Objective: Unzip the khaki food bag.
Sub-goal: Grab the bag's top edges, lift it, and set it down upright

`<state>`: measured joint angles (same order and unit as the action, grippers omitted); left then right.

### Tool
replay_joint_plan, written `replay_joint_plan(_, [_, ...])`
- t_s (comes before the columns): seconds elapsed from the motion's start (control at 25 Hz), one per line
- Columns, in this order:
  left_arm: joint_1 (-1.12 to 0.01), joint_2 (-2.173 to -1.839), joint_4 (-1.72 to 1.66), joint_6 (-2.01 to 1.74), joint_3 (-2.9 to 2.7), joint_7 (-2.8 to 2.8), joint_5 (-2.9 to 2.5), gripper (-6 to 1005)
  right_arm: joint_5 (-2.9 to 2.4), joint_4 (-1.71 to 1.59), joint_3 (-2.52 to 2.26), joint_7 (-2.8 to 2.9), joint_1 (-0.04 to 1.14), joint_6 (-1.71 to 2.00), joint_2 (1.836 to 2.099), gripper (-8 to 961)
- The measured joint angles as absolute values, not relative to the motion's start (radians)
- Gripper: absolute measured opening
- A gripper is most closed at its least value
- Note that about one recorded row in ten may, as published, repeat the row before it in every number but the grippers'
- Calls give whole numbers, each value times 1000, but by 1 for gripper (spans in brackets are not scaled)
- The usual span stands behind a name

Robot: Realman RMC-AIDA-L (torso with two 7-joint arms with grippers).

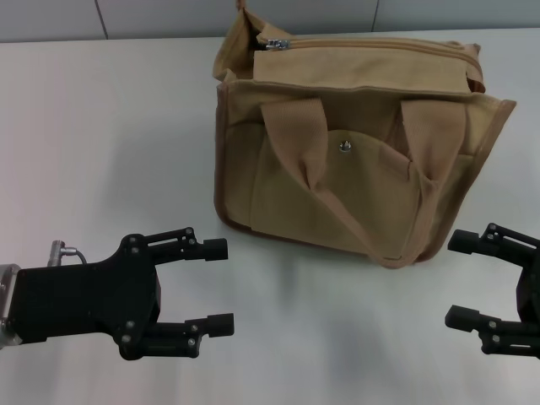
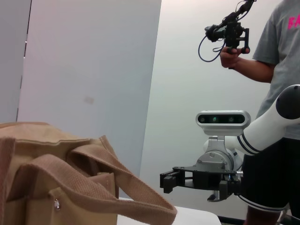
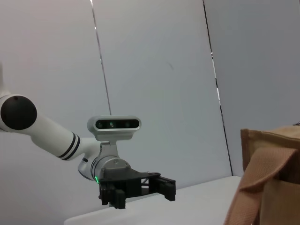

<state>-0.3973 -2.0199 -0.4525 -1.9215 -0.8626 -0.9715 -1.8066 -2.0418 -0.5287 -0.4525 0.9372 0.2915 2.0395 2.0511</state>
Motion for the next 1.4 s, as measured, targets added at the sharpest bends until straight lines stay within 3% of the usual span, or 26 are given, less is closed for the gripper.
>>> replay_joint_plan(0.56, [-343, -2026, -445, -1713, -543, -919, -1799, 796, -2036, -529, -446, 937, 291, 2038, 2052, 843])
replay_joint_plan(0.76, [-386, -2066, -442, -1607, -550, -911, -1806, 796, -2035, -529, -446, 937, 293, 2037, 2052, 842])
replay_joint_plan(1.4, [-580, -2079, -176, -1519, -568, -714, -1786, 797, -2038, -529, -446, 939, 300, 2037, 2052, 842])
